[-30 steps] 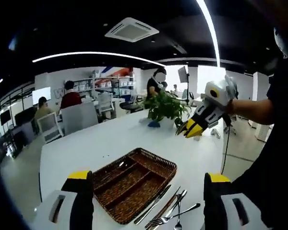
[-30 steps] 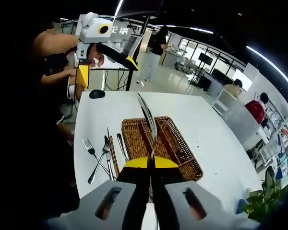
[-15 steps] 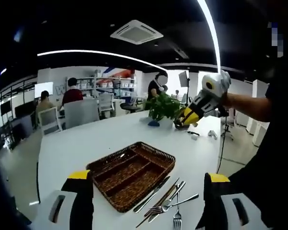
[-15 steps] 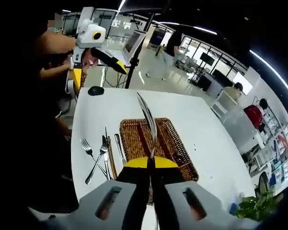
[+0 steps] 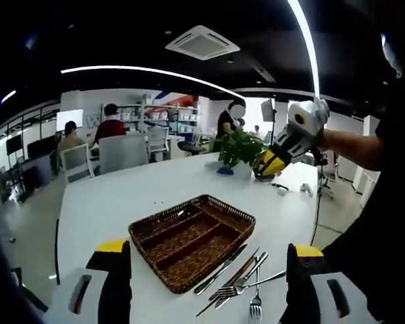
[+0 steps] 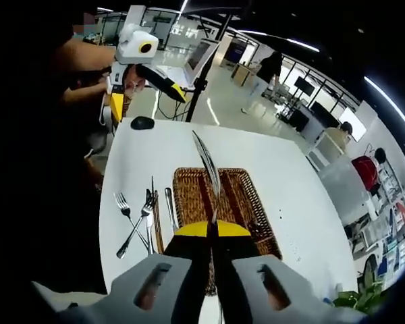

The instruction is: Arrange the knives, forks, and spoons in their matching storage slots by inserting each utensil handle-first until every utensil is classified and aligned in the correct compartment

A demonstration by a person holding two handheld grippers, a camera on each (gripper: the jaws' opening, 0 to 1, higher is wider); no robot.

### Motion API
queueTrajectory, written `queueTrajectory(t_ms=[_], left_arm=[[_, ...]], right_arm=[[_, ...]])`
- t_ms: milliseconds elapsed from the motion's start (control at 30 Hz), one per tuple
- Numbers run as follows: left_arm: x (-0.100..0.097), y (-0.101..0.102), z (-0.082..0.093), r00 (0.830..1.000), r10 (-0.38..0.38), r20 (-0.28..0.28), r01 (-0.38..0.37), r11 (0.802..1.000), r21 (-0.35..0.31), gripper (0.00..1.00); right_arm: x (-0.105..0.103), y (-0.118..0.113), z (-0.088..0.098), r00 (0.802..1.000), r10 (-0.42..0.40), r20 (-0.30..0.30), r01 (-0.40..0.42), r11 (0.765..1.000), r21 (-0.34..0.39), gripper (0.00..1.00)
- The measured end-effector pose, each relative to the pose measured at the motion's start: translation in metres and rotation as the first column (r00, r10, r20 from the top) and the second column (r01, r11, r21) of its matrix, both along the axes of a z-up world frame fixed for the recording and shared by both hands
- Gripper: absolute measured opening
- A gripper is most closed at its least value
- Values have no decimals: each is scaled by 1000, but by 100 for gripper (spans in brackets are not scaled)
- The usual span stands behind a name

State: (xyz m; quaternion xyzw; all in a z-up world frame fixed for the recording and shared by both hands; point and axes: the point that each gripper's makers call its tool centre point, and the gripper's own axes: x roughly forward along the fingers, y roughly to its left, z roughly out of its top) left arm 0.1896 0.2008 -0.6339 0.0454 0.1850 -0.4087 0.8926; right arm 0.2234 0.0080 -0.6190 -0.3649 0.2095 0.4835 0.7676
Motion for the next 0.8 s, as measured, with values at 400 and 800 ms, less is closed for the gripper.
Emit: queueTrajectory(t_ms=[400, 800], left_arm=[[-1, -3, -4, 1000, -18, -24, 18, 1000, 14, 100], [2, -1, -10, 999, 10, -41, -9, 1000, 18, 100]], right_arm=[[13, -1, -2, 1000, -9, -3, 9, 1000, 10, 0], [28, 3, -6, 1000, 12, -17, -12, 1000, -6, 0]])
